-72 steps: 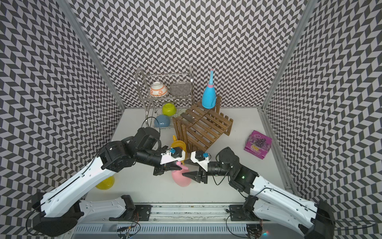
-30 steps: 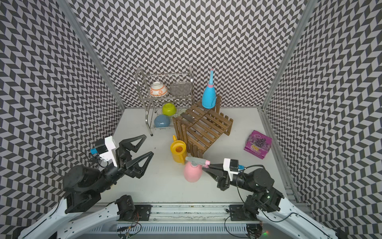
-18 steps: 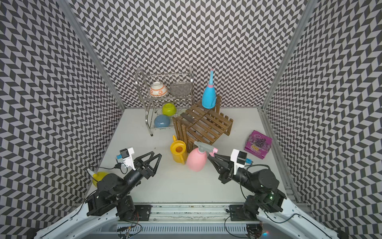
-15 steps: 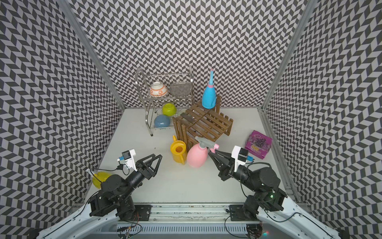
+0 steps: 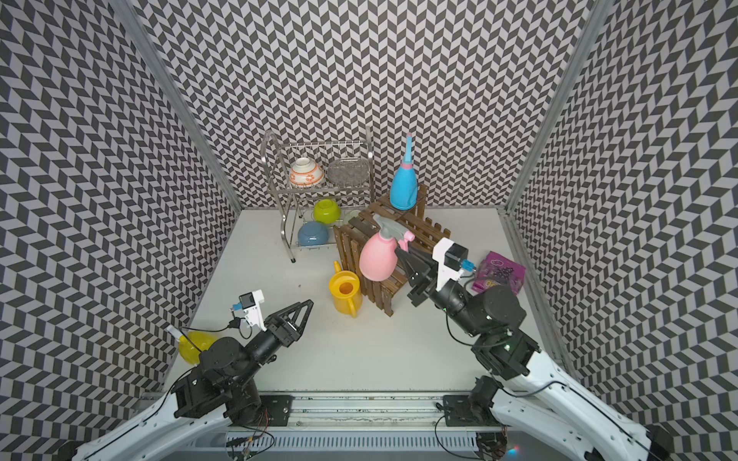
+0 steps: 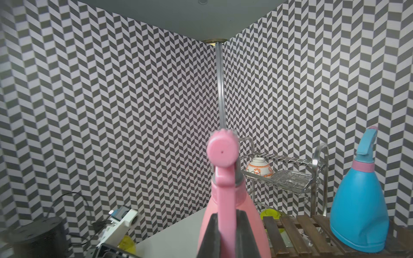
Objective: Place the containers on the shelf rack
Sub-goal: 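Place the container on the shelf.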
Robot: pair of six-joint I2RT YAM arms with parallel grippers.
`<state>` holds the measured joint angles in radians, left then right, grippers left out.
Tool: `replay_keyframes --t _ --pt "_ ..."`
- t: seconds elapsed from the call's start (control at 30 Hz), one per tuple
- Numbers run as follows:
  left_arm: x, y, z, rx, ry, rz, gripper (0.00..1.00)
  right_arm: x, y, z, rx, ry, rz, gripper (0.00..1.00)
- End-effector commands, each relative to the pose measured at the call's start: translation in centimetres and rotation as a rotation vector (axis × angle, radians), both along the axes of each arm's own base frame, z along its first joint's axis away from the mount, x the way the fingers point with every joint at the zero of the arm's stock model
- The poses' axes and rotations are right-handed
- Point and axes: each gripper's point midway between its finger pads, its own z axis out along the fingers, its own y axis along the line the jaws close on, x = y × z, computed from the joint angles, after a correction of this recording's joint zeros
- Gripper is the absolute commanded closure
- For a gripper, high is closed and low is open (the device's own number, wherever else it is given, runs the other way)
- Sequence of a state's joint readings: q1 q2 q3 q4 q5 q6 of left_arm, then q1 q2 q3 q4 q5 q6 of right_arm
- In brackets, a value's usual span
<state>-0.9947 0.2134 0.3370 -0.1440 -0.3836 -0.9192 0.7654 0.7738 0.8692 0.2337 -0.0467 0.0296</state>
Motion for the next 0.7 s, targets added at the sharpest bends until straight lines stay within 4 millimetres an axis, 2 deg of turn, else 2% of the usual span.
replay_keyframes --t 0.0,0.17,0.27,0.67 --pt "-0.3 0.2 -0.4 -0.011 0.023 -0.010 0.07 1.2 -0.8 3.2 0.063 -0.045 0.016 1.00" --pt "-0.6 0.5 -0.5 -0.025 0.035 -0.010 0.08 4.7 -0.6 3.9 0.051 -0.029 -0.011 1.00" --pt "-0.7 0.7 -0.5 -0.028 0.039 -0.010 0.08 6.1 -0.2 4.3 0.042 -0.031 -0.013 1.00" --pt "-0.8 1.0 -0.4 -0.034 0.045 -0.004 0.08 10.3 1.7 4.7 0.000 -0.059 -0.024 1.00"
